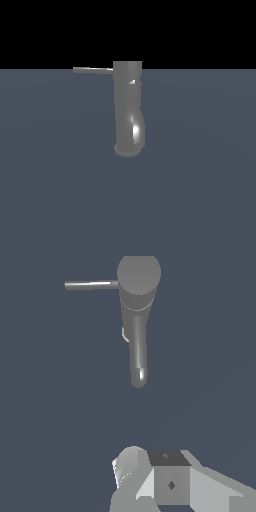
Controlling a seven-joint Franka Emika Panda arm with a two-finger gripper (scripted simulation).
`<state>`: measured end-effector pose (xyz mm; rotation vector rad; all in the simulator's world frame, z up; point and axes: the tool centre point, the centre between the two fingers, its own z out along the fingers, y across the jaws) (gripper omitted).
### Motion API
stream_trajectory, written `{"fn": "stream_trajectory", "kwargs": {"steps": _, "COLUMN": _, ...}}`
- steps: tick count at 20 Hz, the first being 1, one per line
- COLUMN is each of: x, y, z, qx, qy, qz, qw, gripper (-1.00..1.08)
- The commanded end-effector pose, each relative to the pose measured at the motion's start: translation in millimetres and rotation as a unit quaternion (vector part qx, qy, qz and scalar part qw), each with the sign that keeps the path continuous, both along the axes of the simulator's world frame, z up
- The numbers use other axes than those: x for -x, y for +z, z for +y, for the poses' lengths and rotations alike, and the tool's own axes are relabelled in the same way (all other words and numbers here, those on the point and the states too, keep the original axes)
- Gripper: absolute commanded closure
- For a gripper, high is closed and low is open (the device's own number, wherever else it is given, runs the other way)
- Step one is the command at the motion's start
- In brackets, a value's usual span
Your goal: Turn on the faucet by rotating a designated handle.
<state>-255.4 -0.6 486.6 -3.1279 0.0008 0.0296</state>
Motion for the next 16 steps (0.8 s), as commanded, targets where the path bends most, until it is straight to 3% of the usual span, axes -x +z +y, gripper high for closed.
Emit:
{"fn": "stream_trajectory", "kwargs": {"steps": 1, "x": 0.0, "y": 0.0, "z": 0.0, "qx": 0.000, "qy": 0.000, "qz": 0.000, "qw": 1.0000, "gripper": 1.08}}
{"fn": "stream_trajectory", "kwargs": {"steps": 9, "x": 4.0, "y": -4.9, "z": -3.6, "qx": -0.019, "qy": 0.004, "qz": 0.018, "qw": 0.9997, "gripper": 1.08}}
{"fn": "stream_trajectory", "kwargs": {"steps": 16, "x": 1.4, "y": -5.3, "z": -3.2, "qx": -0.019, "qy": -0.002, "qz": 0.018, "qw": 0.9997, "gripper": 1.08}}
